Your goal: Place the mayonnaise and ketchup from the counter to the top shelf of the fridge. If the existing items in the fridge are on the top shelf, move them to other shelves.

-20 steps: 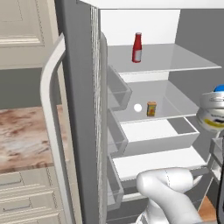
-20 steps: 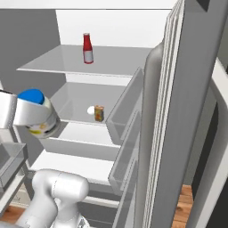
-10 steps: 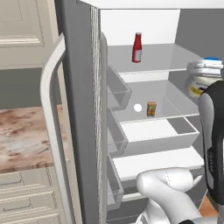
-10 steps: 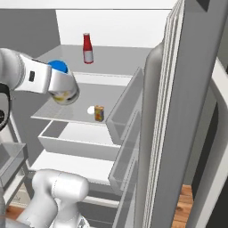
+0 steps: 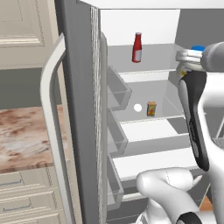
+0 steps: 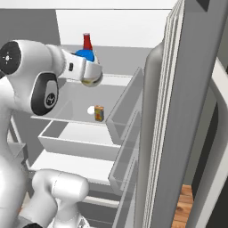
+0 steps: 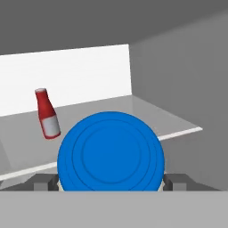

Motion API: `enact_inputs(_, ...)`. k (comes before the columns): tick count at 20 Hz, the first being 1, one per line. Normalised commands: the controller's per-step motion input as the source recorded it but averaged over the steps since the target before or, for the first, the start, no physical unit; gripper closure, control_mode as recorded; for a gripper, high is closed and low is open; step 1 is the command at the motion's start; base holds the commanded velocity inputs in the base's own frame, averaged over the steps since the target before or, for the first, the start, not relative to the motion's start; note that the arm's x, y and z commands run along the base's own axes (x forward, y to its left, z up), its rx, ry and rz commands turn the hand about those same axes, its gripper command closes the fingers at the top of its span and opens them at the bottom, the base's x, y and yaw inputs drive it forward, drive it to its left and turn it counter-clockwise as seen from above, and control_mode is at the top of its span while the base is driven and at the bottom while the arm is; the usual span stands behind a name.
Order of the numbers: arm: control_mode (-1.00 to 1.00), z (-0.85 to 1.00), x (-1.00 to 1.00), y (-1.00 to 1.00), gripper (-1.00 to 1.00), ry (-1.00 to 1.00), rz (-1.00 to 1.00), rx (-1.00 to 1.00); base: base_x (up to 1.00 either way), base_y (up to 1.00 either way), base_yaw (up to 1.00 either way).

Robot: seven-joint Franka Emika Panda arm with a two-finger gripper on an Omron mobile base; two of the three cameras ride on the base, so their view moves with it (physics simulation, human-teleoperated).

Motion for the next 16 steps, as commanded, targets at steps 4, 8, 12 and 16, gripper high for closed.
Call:
enact_inputs(4, -1.00, 0.51, 0.92, -0.32, 1.00, 0.00, 0.00, 0.02, 0.00, 0.00, 0.00)
enact_inputs(8, -1.00, 0.37, 0.82, -0.16, 1.00, 0.00, 0.02, 0.00, 0.00, 0.00, 0.00)
enact_inputs(12, -1.00, 0.03, 0.27, -0.05, 1.00, -0.03, 0.17, -0.01, 0.00, 0.00, 0.00)
enact_inputs(16, -1.00, -0.20, 0.09, 0.00, 1.00, 0.00, 0.01, -0.04, 0.00, 0.00, 0.00)
